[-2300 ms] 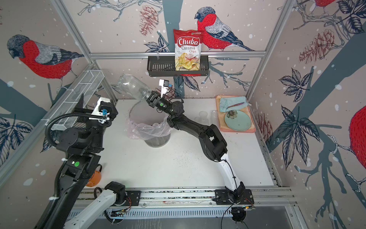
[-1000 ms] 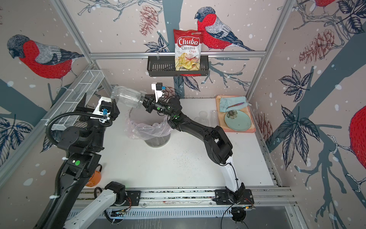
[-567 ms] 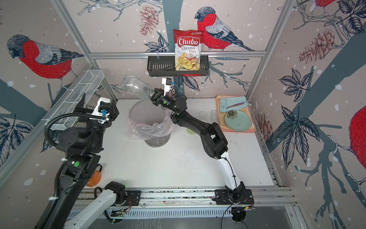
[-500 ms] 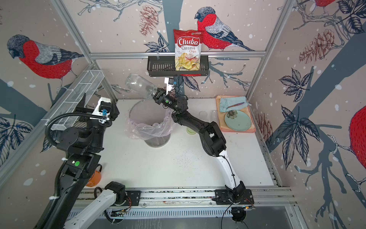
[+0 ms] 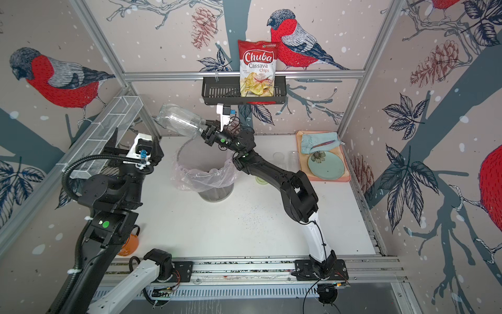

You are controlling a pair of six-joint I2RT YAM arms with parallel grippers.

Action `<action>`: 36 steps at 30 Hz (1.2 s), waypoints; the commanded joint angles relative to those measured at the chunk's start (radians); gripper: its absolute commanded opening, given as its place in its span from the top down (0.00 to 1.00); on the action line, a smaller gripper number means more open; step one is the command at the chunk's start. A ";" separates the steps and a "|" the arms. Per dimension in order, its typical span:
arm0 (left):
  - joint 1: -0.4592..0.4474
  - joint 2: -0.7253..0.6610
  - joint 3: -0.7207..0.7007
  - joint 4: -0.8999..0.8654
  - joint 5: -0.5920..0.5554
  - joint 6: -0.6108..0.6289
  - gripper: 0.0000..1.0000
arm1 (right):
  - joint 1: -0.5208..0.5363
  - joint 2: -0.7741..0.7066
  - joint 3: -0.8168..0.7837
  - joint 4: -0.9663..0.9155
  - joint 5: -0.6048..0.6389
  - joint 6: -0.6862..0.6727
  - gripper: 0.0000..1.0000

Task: Empty moldy mung beans from jars
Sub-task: Place the jar at the center of the board.

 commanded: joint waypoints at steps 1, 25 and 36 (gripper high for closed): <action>-0.001 -0.003 0.014 0.039 -0.010 -0.032 0.02 | 0.010 -0.024 0.022 -0.131 0.013 -0.070 1.00; -0.001 -0.049 0.008 -0.047 0.121 -0.595 0.02 | -0.074 -0.397 0.265 -1.513 0.666 -0.579 1.00; -0.001 -0.062 -0.019 -0.044 0.137 -0.602 0.02 | -0.198 -0.587 0.111 -1.745 0.840 -0.518 1.00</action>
